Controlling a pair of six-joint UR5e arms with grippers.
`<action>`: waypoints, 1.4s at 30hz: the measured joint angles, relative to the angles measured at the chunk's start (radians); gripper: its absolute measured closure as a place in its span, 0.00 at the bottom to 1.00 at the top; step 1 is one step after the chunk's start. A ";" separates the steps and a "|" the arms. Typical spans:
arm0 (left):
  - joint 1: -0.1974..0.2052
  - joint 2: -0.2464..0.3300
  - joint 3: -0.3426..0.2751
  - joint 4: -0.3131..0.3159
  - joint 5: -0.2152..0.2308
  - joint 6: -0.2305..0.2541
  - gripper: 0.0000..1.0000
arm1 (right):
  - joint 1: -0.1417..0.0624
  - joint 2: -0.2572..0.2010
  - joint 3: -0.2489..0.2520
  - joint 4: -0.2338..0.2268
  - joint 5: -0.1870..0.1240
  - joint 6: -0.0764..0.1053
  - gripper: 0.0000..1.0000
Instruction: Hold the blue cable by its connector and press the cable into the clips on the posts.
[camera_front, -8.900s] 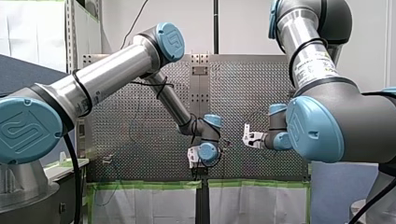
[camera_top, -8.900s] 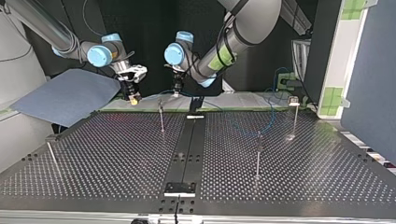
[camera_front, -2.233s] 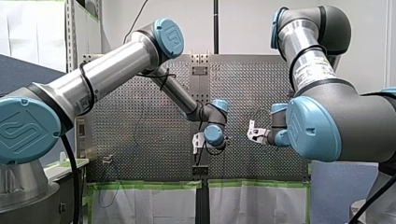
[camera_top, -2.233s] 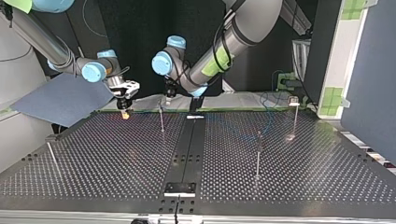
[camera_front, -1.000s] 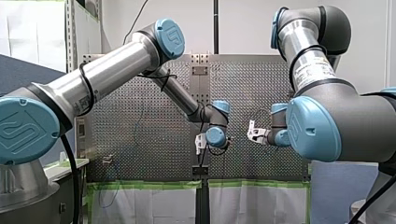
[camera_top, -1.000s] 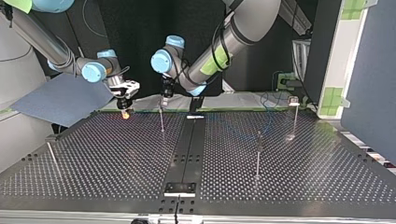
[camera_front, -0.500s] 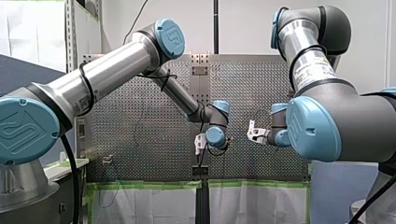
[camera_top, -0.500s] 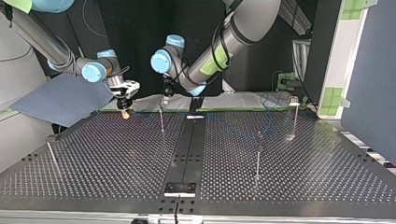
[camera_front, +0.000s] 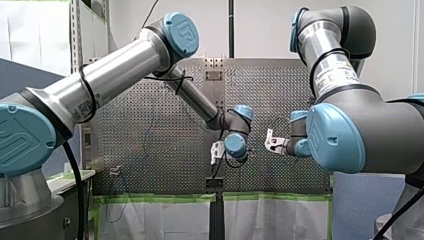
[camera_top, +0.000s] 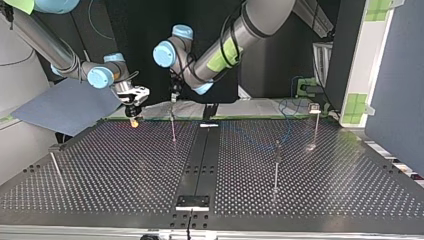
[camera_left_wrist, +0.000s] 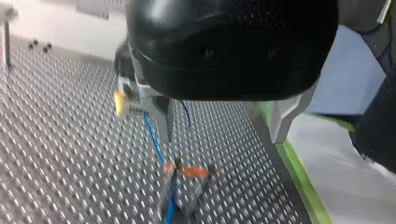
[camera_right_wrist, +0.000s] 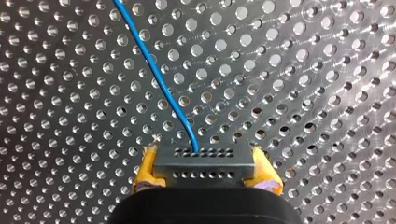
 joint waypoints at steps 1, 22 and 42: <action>-0.007 0.012 -0.012 0.010 0.001 0.000 0.00 | 0.000 0.000 0.000 0.000 0.000 0.000 1.00; -0.036 0.206 -0.207 0.203 -0.046 -0.027 0.00 | 0.000 0.000 -0.001 0.014 0.004 0.000 1.00; -0.031 0.395 -0.396 0.370 -0.131 -0.098 0.00 | 0.001 0.000 -0.001 0.039 0.008 -0.005 1.00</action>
